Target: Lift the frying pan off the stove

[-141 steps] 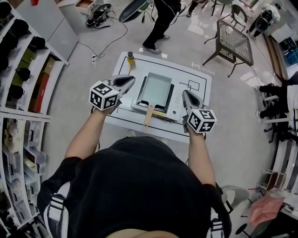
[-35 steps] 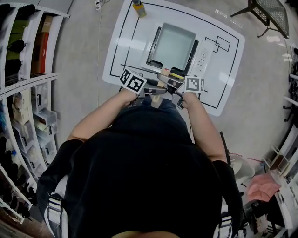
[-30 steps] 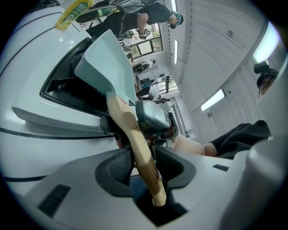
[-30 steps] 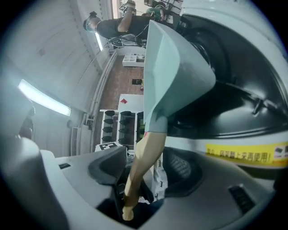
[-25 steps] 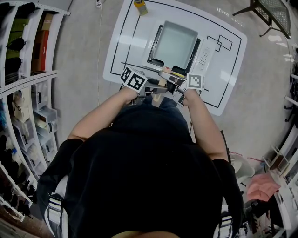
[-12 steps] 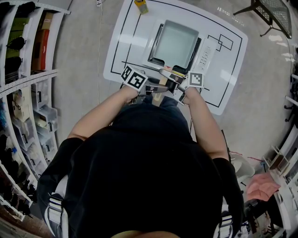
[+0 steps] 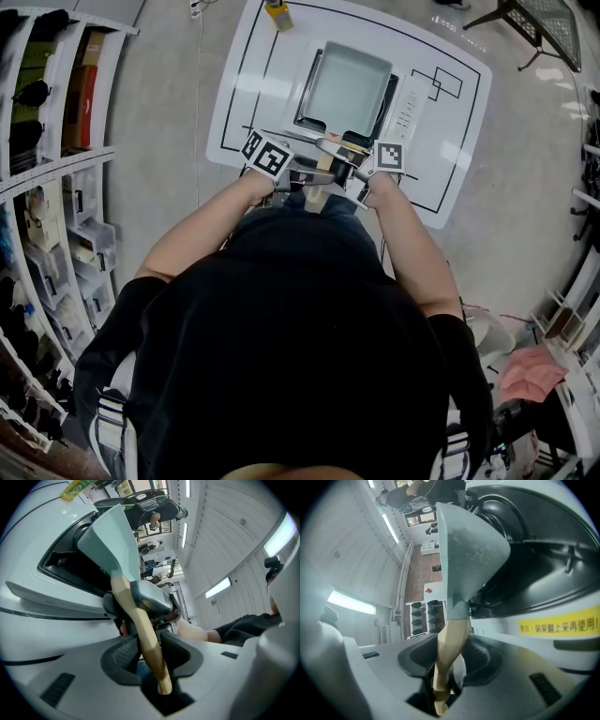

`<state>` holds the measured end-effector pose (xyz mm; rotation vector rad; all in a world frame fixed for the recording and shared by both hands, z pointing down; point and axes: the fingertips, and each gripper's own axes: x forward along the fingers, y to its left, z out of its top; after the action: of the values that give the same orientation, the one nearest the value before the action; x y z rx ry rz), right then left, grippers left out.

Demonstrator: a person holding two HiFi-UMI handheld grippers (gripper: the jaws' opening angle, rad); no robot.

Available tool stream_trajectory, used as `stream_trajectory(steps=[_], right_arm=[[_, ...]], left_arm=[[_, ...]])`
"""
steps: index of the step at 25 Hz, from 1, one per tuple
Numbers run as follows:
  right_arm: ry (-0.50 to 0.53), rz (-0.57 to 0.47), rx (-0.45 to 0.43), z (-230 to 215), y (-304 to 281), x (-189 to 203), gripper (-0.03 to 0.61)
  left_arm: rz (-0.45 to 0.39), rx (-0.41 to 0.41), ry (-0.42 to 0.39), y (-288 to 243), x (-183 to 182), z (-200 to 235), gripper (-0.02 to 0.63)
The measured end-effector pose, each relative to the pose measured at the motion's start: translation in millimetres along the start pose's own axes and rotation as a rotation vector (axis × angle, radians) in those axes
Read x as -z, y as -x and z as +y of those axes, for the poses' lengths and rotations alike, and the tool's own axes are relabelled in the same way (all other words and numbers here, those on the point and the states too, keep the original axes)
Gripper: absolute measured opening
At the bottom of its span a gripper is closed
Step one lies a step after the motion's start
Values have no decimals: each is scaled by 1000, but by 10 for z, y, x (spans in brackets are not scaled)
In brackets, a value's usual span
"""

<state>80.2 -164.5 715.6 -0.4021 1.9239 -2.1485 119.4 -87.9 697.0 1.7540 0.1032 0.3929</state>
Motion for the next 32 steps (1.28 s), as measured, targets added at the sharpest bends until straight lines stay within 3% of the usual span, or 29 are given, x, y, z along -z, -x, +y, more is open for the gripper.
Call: stream_trajectory(steps=[16, 32], right_arm=[[-36, -28, -18, 108, 39, 22, 143], [41, -48, -21, 462, 65, -62, 143]], left_arm=[[-3, 37, -6, -8, -18, -163, 137], [-6, 60, -61, 37, -156, -452, 135]])
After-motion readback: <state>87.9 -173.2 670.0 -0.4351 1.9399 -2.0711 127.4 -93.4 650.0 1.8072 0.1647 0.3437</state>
